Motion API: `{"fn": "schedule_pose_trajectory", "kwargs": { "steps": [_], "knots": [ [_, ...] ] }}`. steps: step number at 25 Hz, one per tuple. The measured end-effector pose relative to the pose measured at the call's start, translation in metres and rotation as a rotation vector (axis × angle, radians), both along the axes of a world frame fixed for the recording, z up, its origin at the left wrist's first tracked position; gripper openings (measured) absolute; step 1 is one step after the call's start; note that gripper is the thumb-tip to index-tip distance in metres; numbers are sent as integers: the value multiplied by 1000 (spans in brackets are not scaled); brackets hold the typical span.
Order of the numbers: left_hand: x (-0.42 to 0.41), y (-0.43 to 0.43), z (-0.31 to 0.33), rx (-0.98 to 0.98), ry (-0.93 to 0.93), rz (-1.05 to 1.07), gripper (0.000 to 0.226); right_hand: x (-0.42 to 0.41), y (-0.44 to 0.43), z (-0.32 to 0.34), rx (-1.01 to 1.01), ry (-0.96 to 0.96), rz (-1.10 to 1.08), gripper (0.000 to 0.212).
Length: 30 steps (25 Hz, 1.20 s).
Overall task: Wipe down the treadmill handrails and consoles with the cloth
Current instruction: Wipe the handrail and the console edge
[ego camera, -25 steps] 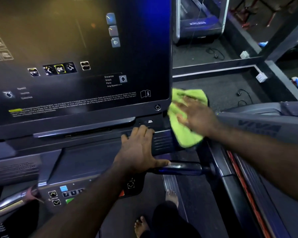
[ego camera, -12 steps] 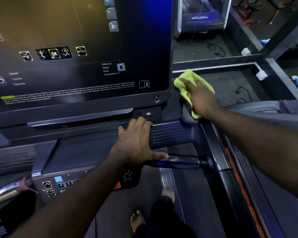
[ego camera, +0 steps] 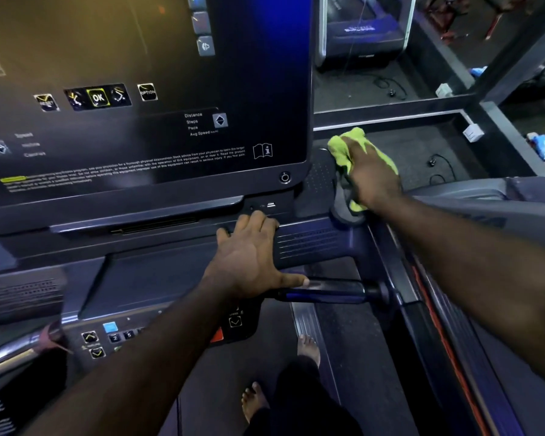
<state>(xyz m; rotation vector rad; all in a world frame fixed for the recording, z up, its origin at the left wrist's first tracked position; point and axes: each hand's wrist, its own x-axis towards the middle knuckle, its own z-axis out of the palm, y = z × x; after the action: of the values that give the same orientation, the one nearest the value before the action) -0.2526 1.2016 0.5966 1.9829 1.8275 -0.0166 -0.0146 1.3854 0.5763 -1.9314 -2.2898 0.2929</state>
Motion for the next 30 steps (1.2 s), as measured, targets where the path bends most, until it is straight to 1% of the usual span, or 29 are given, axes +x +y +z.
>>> {"fn": "schedule_pose_trajectory", "kwargs": {
  "steps": [1,3,5,7,9,12,14,15,16,18,20,24,26,28,30],
  "knots": [
    [0,0,-1,2,0,-2,111,-11,9,1,-8,45,-65,64],
    [-1,1,-2,18,7,1,111,-33,-1,-3,86,37,-45,54],
    [0,1,-1,23,21,3,109,-50,-40,-13,184,-36,60,56],
    [2,-1,0,18,21,24,97,-59,-85,-23,226,-46,119,59],
    [3,-2,2,26,33,40,87,-59,-108,-28,209,-46,174,68],
    [3,-5,2,35,33,53,85,-39,-108,-25,166,-180,332,90],
    [2,-6,4,38,31,58,85,-13,-88,-12,127,-285,450,96],
    [2,-6,4,37,26,60,84,2,-78,-6,88,-325,442,99],
    [2,-5,4,32,21,58,85,16,-69,-2,43,-332,382,102],
    [2,-5,5,13,40,37,85,35,-63,0,-31,-259,187,105],
    [2,-4,5,-1,68,11,84,21,-73,-5,-18,-211,87,106],
    [3,-4,5,22,88,-4,86,-57,-106,-15,44,-185,133,107],
    [4,-3,3,14,96,0,95,-79,-112,-15,76,-188,108,107],
    [4,-5,2,21,100,4,96,-80,-113,-17,97,-201,105,105],
    [4,-6,2,35,95,17,89,-60,-109,-16,146,-205,140,98]
  ]
}}
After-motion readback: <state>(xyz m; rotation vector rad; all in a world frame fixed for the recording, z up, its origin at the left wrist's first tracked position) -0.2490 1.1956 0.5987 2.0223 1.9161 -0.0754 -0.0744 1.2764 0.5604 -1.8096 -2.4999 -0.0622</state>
